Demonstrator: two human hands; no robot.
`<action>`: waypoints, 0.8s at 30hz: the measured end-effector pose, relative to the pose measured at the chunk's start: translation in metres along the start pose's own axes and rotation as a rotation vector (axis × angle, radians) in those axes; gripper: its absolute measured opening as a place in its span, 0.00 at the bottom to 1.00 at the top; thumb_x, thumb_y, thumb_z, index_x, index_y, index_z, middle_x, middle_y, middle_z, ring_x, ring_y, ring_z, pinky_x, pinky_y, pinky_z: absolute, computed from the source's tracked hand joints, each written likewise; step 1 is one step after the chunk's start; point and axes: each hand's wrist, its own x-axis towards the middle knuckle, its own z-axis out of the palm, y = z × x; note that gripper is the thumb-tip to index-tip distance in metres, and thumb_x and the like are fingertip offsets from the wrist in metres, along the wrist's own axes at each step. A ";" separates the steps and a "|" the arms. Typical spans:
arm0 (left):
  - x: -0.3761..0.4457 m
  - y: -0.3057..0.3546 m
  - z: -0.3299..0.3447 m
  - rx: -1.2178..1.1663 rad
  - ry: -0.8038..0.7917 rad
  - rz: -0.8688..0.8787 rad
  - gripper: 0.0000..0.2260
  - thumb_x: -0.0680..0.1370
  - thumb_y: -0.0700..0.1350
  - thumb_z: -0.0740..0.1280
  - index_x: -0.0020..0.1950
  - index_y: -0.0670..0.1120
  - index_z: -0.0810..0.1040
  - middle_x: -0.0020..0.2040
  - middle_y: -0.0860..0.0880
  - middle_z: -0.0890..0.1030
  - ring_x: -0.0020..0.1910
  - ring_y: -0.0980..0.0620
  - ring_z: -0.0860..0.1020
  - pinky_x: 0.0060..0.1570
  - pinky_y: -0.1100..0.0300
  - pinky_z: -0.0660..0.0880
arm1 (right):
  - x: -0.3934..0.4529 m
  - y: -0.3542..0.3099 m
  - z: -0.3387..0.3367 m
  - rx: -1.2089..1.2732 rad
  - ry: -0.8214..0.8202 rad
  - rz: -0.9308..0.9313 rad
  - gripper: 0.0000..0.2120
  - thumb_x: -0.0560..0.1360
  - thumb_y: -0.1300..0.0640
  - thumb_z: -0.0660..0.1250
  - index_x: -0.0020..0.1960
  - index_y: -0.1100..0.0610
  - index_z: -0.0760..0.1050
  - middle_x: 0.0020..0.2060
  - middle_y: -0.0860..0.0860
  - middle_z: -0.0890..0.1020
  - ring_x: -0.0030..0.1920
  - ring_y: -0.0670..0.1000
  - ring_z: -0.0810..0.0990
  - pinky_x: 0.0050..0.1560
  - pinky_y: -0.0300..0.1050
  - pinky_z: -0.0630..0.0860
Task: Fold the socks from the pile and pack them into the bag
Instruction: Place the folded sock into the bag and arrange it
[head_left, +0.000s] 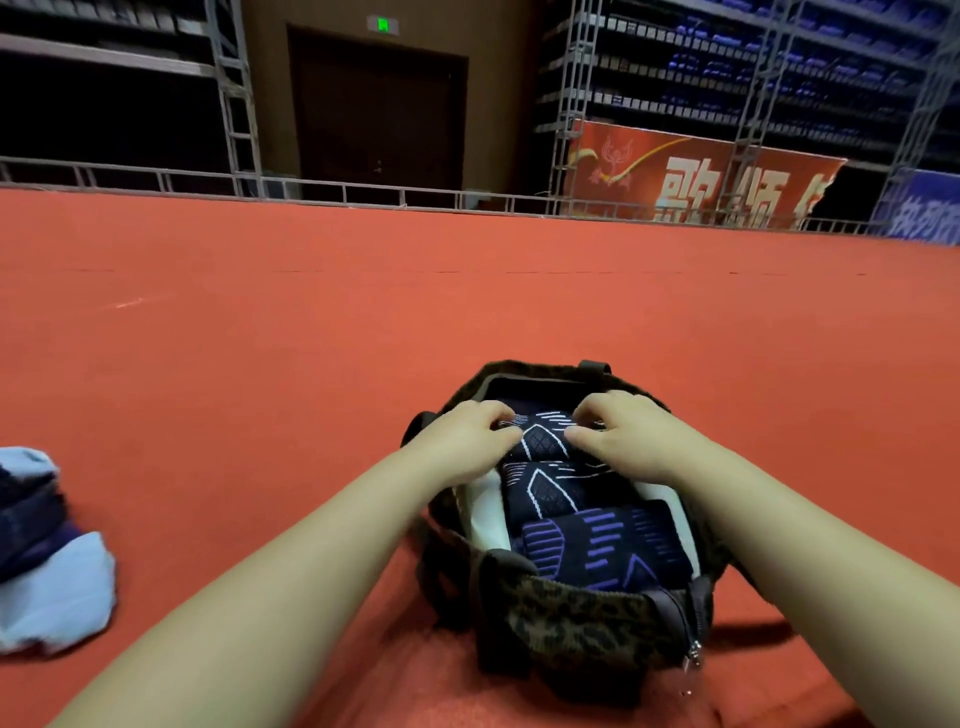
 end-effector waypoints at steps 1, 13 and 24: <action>-0.011 -0.004 -0.009 -0.045 0.034 0.012 0.16 0.78 0.53 0.59 0.65 0.53 0.74 0.63 0.54 0.76 0.59 0.53 0.75 0.57 0.57 0.72 | -0.004 -0.009 -0.003 -0.004 0.039 -0.019 0.15 0.75 0.43 0.60 0.55 0.50 0.75 0.55 0.50 0.79 0.56 0.53 0.76 0.57 0.51 0.73; -0.168 -0.163 -0.078 -0.245 0.246 -0.281 0.07 0.78 0.46 0.64 0.40 0.51 0.77 0.43 0.47 0.83 0.40 0.52 0.78 0.51 0.52 0.75 | -0.007 -0.216 0.055 0.159 -0.064 -0.314 0.14 0.76 0.45 0.62 0.54 0.53 0.77 0.50 0.50 0.81 0.50 0.53 0.79 0.50 0.44 0.73; -0.254 -0.239 -0.117 -0.106 0.799 -0.345 0.03 0.76 0.44 0.67 0.43 0.52 0.77 0.42 0.58 0.79 0.44 0.65 0.75 0.49 0.71 0.70 | -0.016 -0.309 0.182 0.504 -0.265 -0.349 0.11 0.75 0.49 0.65 0.54 0.53 0.77 0.53 0.49 0.81 0.53 0.49 0.78 0.54 0.42 0.72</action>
